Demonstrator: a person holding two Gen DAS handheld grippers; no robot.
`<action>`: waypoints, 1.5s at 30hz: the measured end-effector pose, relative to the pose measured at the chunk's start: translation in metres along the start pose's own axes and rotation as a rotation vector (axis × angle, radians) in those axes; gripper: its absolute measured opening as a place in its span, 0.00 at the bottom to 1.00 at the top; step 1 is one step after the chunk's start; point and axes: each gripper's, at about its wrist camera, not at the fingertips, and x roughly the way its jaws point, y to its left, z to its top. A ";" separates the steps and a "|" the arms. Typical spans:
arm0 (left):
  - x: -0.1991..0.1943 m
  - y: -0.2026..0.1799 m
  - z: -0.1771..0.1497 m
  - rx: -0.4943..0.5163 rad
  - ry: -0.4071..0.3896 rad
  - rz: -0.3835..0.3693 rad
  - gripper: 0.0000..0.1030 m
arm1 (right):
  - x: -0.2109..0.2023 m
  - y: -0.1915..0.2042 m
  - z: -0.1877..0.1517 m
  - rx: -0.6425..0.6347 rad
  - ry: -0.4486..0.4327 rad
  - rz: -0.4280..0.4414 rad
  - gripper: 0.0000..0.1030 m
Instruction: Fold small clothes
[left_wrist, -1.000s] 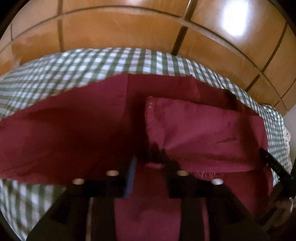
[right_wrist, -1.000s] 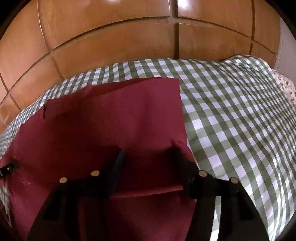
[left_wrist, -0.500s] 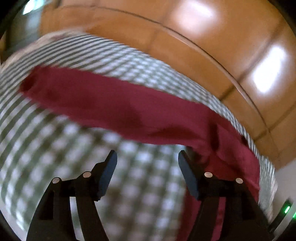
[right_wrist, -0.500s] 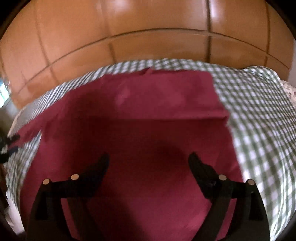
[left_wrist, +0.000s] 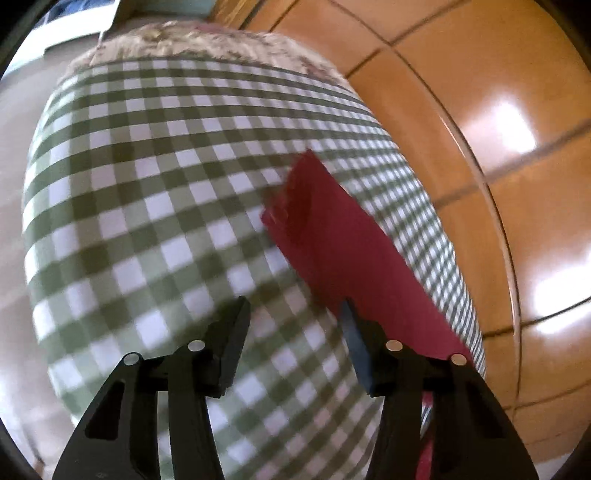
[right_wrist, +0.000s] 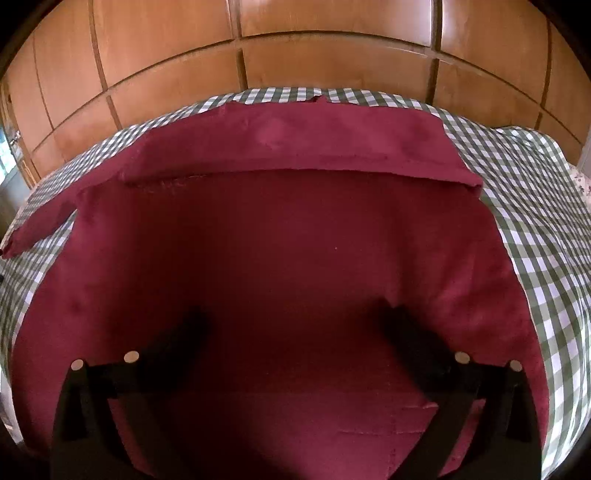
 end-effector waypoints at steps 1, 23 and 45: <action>0.004 0.003 0.008 -0.018 -0.002 -0.007 0.48 | -0.001 0.000 -0.001 0.001 -0.002 0.000 0.98; -0.022 -0.160 -0.072 0.482 0.016 -0.312 0.07 | -0.001 0.000 -0.003 -0.001 -0.020 -0.004 0.98; 0.023 -0.173 -0.257 0.876 0.336 -0.301 0.22 | -0.011 0.018 0.044 0.144 0.074 0.361 0.74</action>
